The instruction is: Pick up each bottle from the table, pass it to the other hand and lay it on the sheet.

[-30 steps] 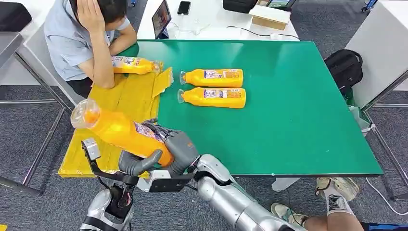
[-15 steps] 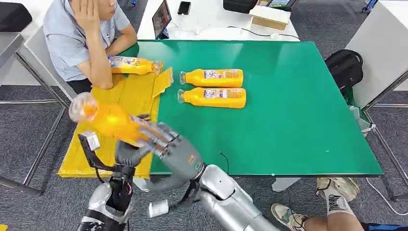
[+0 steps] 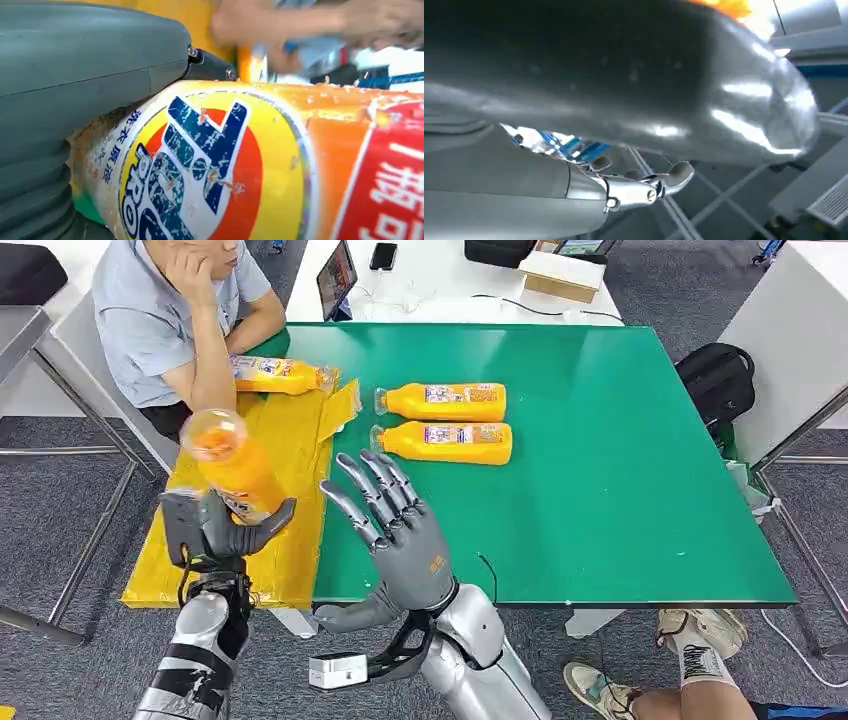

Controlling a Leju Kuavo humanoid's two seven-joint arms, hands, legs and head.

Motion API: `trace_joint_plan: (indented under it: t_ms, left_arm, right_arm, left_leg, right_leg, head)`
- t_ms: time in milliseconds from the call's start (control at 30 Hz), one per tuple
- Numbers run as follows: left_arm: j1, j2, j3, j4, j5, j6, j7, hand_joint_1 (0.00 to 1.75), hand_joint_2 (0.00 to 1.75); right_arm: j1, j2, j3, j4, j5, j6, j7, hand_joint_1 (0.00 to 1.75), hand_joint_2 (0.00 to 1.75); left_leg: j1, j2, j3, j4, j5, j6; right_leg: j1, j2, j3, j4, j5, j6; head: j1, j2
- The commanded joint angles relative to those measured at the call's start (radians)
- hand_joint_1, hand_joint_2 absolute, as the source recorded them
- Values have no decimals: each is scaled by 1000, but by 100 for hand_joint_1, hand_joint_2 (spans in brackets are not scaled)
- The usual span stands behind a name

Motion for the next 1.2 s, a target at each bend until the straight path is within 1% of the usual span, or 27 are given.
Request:
trace_joint_plan:
  t_ms: [33,67,100,167,200,300,333,367,400,467,500,567,600,667,733,767,867,900,933,967,1000,1033,1067,1100,1133,1167,1200]
  left_arm:
    - [-173,142,-138,293,-443,6,159,175,175]
    - [-173,142,-138,293,-443,6,159,175,175]
    - [-173,142,-138,293,-443,6,159,175,175]
    - [-173,142,-138,293,-443,6,159,175,175]
    - [-173,142,-138,293,-443,6,159,175,175]
    - [-173,142,-138,293,-443,6,159,175,175]
    - [-173,142,-138,293,-443,6,159,175,175]
    - [-198,151,-137,349,-512,-13,170,175,175]
    - [-226,171,-166,397,-615,-23,199,175,175]
    - [-257,183,-163,449,-664,-35,200,175,175]
    - [-295,192,-170,514,-713,-76,202,175,175]
    - [-342,189,-171,585,-735,-138,226,175,175]
    - [-355,187,-169,606,-736,-150,230,175,175]
    - [-417,177,-160,704,-742,-197,234,175,175]
    - [-444,177,-173,743,-765,-211,235,175,175]
    - [-454,175,-175,762,-773,-213,235,175,175]
    - [-494,177,-214,821,-819,-280,224,175,175]
    - [-500,179,-224,830,-829,-292,224,140,175]
    - [-507,179,-230,840,-836,-301,226,140,175]
    - [-507,179,-230,840,-836,-301,226,168,175]
    - [-521,185,-254,856,-866,-309,238,171,175]
    - [-522,183,-246,858,-861,-304,247,166,175]
    - [-525,178,-244,867,-861,-317,248,173,175]
    - [-524,175,-244,869,-860,-320,248,169,175]
    - [-521,167,-218,877,-830,-338,246,161,175]
    - [-515,160,-201,879,-809,-352,231,108,175]
    - [-512,156,-197,876,-799,-362,209,99,175]
  right_arm:
    - [-9,-41,32,0,-84,-3,-3,0,0]
    - [-9,-41,32,0,-84,-3,-3,0,0]
    - [-9,-41,32,0,-84,-3,-3,0,0]
    - [-9,-41,32,0,-84,-3,-3,0,0]
    - [-9,-41,32,0,-84,-3,-3,0,0]
    - [-9,-41,32,0,-84,-3,-3,0,0]
    - [-9,-41,32,0,-84,-3,-3,0,0]
    - [-13,-49,48,12,-127,-3,-3,0,0]
    - [-14,-54,49,9,-134,-3,-3,0,0]
    - [-12,-56,46,9,-126,-3,-3,0,0]
    - [-12,-64,53,7,-152,-3,-3,0,0]
    - [-13,-70,58,8,-162,-3,-3,0,0]
    - [-14,-71,61,12,-166,-3,-3,0,0]
    - [-25,-73,72,32,-181,-3,-3,0,0]
    - [-32,-74,80,44,-187,-3,-3,0,0]
    - [-34,-74,83,52,-194,-3,-3,0,0]
    - [-53,-81,101,99,-209,-3,-3,0,0]
    - [-56,-82,104,106,-211,-3,-3,0,0]
    - [-59,-81,105,115,-209,-3,-3,0,0]
    - [-59,-81,105,115,-209,-3,-3,0,0]
    - [-65,-85,113,130,-213,-3,-3,0,0]
    - [-67,-83,111,137,-210,-3,-3,0,0]
    - [-67,-83,112,145,-216,-3,-3,0,0]
    - [-68,-84,114,149,-217,-3,-3,0,0]
    - [-72,-85,115,166,-218,-3,-3,0,0]
    - [-76,-87,120,178,-228,-3,-3,0,0]
    - [-85,-96,141,193,-254,-3,-3,0,0]
  left_leg:
    - [1,-2,5,-2,-1,-1]
    - [0,-2,3,-1,0,-1]
    - [1,-2,5,-1,-1,-1]
    - [1,1,4,-1,-1,-1]
    - [1,2,6,0,-2,-2]
    - [1,1,3,-1,-1,-1]
    - [1,0,6,-1,-2,-1]
    - [1,0,5,-1,-1,-1]
    - [1,1,7,-1,-2,-2]
    - [1,1,4,-1,0,-1]
    - [1,0,6,-1,-1,-2]
    - [1,0,3,-1,0,-1]
    - [1,0,5,0,-1,-2]
    - [2,1,6,0,-1,-2]
    - [1,0,3,0,0,-1]
    - [2,0,5,0,-1,-2]
    - [1,1,4,-1,0,-1]
    - [1,2,7,-1,-1,-2]
    - [1,2,4,-1,0,-1]
    - [1,2,5,-1,0,-2]
    - [1,1,4,-1,1,-1]
    - [1,2,7,-1,0,-2]
    - [1,2,6,-1,0,-2]
    - [1,2,5,-1,0,-2]
    - [1,4,8,-1,-1,-2]
    - [1,3,7,-1,0,-2]
    - [1,3,6,-1,0,-1]
  right_leg:
    - [1,-3,5,-1,-2,-2]
    - [1,-2,4,-1,-1,-1]
    - [1,-3,5,-1,-2,-2]
    - [1,0,4,0,-1,-2]
    - [2,0,6,0,-2,-2]
    - [1,0,3,0,-1,-1]
    - [1,0,6,0,-2,-2]
    - [1,0,5,0,-2,-2]
    - [2,1,7,0,-3,-2]
    - [1,1,4,0,-1,-2]
    - [2,0,6,0,-2,-2]
    - [1,1,3,0,-1,-2]
    - [2,0,6,0,-2,-2]
    - [2,0,6,0,-2,-3]
    - [1,0,3,0,-1,-2]
    - [2,-1,6,1,-2,-2]
    - [1,2,4,0,0,-1]
    - [1,3,7,0,-1,-2]
    - [1,2,4,0,0,-1]
    - [1,2,5,0,0,-2]
    - [1,2,4,0,0,-1]
    - [1,2,7,0,-1,-2]
    - [1,3,6,0,0,-2]
    - [1,3,5,0,0,-1]
    - [2,4,8,0,-1,-2]
    - [1,3,6,0,0,-2]
    - [1,3,5,0,0,-1]
  head:
    - [0,0]
    - [0,0]
    - [0,0]
    - [0,0]
    - [0,0]
    - [0,0]
    - [0,0]
    - [0,0]
    - [0,0]
    - [0,0]
    - [0,0]
    - [0,0]
    - [0,0]
    - [0,0]
    - [0,0]
    - [0,0]
    - [0,0]
    - [0,0]
    - [0,0]
    - [0,0]
    - [0,0]
    - [0,0]
    - [0,0]
    - [0,0]
    - [0,0]
    - [0,0]
    - [0,0]
